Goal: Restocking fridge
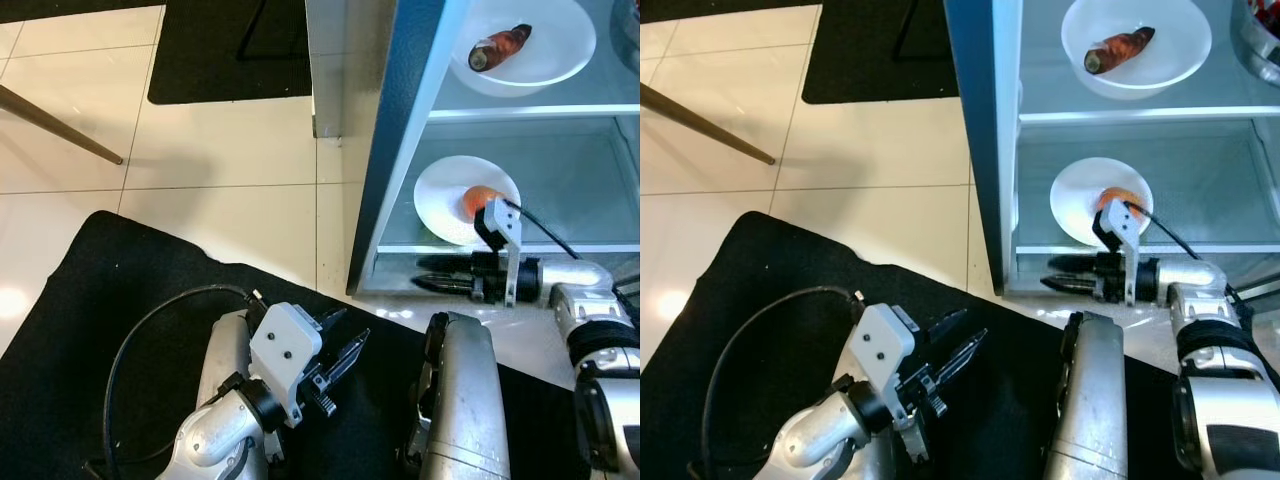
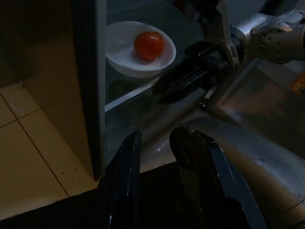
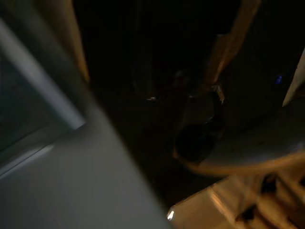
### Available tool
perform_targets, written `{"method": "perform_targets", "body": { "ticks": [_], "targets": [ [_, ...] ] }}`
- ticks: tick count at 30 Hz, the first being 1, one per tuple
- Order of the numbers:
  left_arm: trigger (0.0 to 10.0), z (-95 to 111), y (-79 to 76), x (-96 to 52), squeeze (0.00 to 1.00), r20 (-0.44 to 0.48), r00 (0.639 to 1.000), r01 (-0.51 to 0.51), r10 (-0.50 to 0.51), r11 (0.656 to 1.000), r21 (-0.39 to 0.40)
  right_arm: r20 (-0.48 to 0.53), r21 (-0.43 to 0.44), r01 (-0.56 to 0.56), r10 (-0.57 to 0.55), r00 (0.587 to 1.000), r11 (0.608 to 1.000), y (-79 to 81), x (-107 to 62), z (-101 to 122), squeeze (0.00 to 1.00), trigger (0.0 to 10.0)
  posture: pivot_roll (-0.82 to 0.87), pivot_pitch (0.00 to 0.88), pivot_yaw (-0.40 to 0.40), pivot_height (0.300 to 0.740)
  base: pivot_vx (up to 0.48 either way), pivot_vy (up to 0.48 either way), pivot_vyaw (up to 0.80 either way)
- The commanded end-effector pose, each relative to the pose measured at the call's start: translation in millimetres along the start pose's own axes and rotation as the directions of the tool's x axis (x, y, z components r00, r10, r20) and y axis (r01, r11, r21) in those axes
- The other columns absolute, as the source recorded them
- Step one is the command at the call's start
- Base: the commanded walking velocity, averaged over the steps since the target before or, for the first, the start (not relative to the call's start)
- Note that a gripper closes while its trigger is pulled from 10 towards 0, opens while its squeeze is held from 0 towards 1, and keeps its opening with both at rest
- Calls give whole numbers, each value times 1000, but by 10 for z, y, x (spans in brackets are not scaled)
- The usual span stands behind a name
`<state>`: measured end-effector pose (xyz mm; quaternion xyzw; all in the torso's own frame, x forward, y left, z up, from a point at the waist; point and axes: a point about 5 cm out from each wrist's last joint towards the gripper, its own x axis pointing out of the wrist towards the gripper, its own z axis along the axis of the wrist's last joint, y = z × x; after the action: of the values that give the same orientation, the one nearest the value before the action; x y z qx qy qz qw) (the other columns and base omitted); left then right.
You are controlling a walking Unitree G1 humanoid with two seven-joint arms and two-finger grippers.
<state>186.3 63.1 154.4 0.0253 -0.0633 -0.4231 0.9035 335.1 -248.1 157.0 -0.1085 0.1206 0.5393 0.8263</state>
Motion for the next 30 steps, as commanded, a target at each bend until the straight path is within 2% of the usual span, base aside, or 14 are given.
{"method": "perform_targets", "body": {
  "ticks": [1,5,9,10,11,12,18,20,22,23,25,26,28,30],
  "targets": [
    [10000,-82,-41,-45,0,-34,999,17,-18,1000,-21,-80,6,4,-4,997,1000,48,-2,-146,0,0,196,519,126,457,0,0,0],
    [10000,-83,-38,-42,0,-33,999,17,-18,1000,-20,-131,-56,157,-163,978,986,-13,55,-190,0,0,196,519,126,457,0,0,0],
    [10000,-83,-37,-41,0,-33,999,17,-17,1000,-20,-142,-74,204,-213,967,976,-38,72,-195,0,0,196,519,126,457,0,0,0],
    [10000,-83,-36,-42,0,-33,999,16,-17,1000,-20,-145,-85,242,-252,957,967,-59,91,-188,0,7137,196,520,127,457,0,0,0],
    [10000,-83,-36,-42,0,-33,999,16,-17,1000,-20,-145,-85,242,-252,957,967,-59,91,-188,0,7137,196,520,127,457,0,0,0],
    [10000,-84,-34,-43,0,-33,999,17,-17,1000,-19,-155,-109,288,-303,940,951,-86,109,-182,0,10000,196,520,127,457,0,0,0],
    [10000,-82,-39,-39,0,-31,999,20,-20,1000,-20,-197,-208,442,-480,855,873,-204,91,-145,0,10000,197,522,127,457,0,0,0],
    [10000,-82,-39,-39,0,-31,999,20,-20,1000,-20,-197,-208,442,-480,855,873,-204,91,-145,0,10000,197,522,127,457,0,0,0],
    [10000,-84,-40,-43,0,-32,999,19,-19,1000,-20,-186,-233,502,-545,817,833,-257,54,-108,0,10000,197,522,127,457,0,0,0],
    [10000,-84,-40,-43,0,-32,999,19,-19,1000,-20,-186,-233,502,-545,817,833,-257,54,-108,0,10000,197,522,127,457,0,0,0],
    [10000,-84,-43,-43,0,-32,999,19,-20,1000,-20,-196,-273,549,-604,772,790,-304,12,-87,0,10000,197,522,126,457,0,0,0],
    [10000,-84,-43,-43,0,-32,999,19,-20,1000,-20,-196,-273,549,-604,772,790,-304,12,-87,0,10000,197,522,126,457,0,0,0],
    [10000,-82,-48,-40,0,-31,999,20,-21,1000,-21,-248,-345,564,-653,716,750,-332,-11,-123,0,10000,199,523,127,457,0,0,0],
    [10000,-80,-49,-42,0,-31,999,21,-21,1000,-21,-280,-378,569,-675,682,731,-342,-30,-156,0,10000,201,523,127,457,0,0,0]
  ]
}}
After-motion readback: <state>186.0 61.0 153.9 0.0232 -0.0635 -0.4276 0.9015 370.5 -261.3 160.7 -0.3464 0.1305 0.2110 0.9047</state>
